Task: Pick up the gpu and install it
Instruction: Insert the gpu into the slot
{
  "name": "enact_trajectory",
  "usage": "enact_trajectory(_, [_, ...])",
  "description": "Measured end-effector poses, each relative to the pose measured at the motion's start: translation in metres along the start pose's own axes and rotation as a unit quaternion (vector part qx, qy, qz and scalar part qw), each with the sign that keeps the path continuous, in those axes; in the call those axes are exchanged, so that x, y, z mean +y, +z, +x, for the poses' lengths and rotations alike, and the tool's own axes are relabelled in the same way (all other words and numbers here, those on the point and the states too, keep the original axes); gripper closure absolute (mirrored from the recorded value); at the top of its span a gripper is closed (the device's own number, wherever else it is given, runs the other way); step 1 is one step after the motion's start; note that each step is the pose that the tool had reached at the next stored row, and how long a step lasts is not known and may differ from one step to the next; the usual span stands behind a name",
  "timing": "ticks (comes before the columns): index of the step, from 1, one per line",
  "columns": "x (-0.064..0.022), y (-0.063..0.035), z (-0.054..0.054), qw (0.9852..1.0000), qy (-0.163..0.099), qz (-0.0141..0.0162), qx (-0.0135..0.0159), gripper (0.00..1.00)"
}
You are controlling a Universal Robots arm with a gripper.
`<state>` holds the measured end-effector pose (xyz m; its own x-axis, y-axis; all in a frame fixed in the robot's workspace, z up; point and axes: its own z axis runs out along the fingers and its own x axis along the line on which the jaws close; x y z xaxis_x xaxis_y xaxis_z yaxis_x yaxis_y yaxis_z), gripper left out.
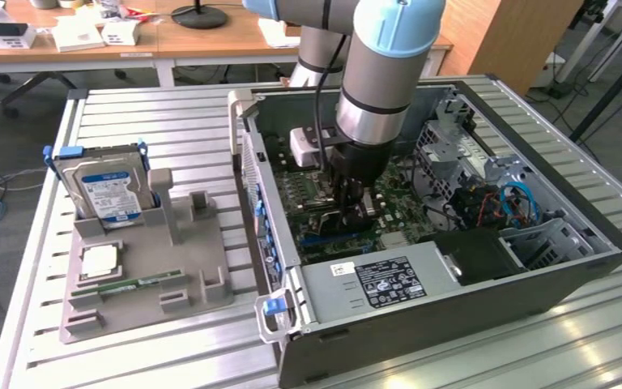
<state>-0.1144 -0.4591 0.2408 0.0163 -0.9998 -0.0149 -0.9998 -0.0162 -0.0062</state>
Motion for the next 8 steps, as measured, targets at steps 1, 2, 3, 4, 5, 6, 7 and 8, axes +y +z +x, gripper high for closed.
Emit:
enact_trajectory(1, [0.0,0.0,0.0,1.0,0.0,0.0,0.0,0.67])
enact_trajectory(2, [0.0,0.0,0.0,1.0,0.0,0.0,0.0,0.67])
enact_trajectory(3, [0.0,0.0,0.0,1.0,0.0,0.0,0.0,0.67])
enact_trajectory(4, [0.0,0.0,0.0,1.0,0.0,0.0,0.0001,0.67])
enact_trajectory(5, [0.0,-0.0002,0.0,1.0,0.0,0.0,0.0,0.67])
enact_trajectory(6, [0.0,-0.0007,0.0,1.0,0.0,-0.0001,0.0001,0.67])
enact_trajectory(7, [0.0,-0.0014,0.0,1.0,0.0,-0.0001,0.0002,0.67])
enact_trajectory(8, [0.0,-0.0023,0.0,1.0,0.0,0.0,0.0001,0.67])
